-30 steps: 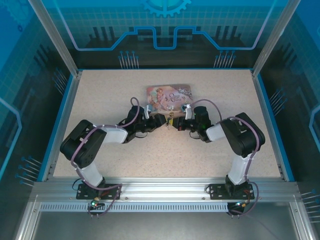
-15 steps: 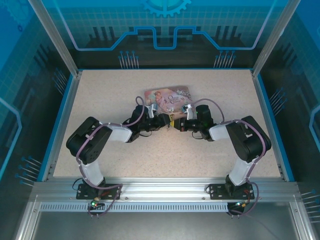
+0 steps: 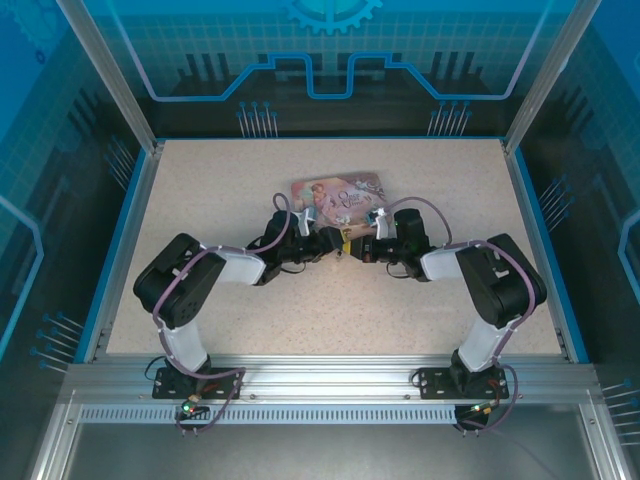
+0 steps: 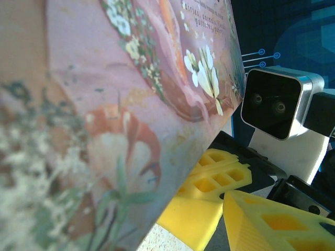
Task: Unlock a padlock with a key
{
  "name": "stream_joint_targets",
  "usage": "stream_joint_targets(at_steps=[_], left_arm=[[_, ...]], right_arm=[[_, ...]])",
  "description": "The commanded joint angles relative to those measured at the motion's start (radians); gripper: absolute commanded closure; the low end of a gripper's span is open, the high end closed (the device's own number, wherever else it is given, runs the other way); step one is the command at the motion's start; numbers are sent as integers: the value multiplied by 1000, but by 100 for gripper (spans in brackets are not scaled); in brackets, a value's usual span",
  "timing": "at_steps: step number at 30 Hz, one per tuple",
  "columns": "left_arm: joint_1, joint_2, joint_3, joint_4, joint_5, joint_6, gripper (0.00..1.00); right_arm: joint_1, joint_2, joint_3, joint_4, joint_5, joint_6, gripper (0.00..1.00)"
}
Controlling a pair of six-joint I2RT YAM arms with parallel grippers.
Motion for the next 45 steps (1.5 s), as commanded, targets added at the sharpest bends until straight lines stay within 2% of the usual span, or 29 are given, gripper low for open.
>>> stream_joint_targets(at_steps=[1,9,14,21,28,34,45], left_arm=[[-1,-64,-32,-14,-41,16,44],[0,-217,-80,-80,-78,49,41],[0,-229,-145,7,-51,-49,49],[-2,-144,-198,173,-40,-206,52],[-1,-20,-193,340,-32,-296,56],[-2,64,-189,464,-29,-361,63],[-18,102,-158,464,-26,-380,67]], right_arm=[[-22,-42,25,15,-74,34,100],[-24,-24,31,36,-49,88,100],[-25,-25,37,77,-71,157,100],[-24,-33,47,54,-71,171,100],[-24,-40,47,51,-77,179,100],[-20,-45,51,44,-74,180,100],[-9,-35,61,49,-70,195,99]])
